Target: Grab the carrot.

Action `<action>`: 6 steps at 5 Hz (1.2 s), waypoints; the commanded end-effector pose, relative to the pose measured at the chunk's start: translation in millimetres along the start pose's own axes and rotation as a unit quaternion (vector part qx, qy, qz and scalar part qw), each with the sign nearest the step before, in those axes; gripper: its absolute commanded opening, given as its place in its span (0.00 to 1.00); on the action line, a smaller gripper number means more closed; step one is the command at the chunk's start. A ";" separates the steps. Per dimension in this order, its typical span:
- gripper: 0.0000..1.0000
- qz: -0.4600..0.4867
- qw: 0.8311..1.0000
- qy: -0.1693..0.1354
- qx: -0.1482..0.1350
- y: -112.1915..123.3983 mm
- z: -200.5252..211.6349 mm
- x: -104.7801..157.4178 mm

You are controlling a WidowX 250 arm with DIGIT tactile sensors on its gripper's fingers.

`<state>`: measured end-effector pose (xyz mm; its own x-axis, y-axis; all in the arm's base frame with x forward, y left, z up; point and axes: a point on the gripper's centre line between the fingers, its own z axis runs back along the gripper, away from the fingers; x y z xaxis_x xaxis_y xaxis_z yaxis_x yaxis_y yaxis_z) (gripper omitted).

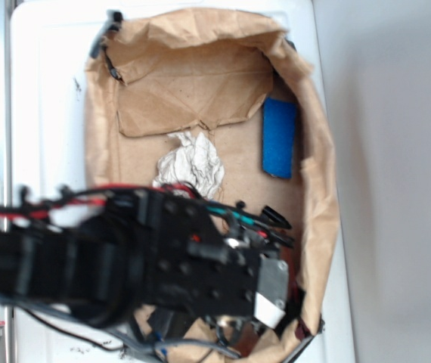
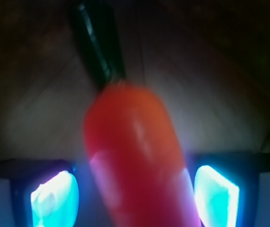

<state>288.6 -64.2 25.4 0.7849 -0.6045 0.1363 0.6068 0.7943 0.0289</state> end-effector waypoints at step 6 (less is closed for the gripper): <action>0.00 0.162 0.986 -0.014 0.025 107.7 178.6 -107.6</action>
<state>247.7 89.2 177.1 0.9351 -0.3276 0.1351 0.3314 0.9435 -0.0061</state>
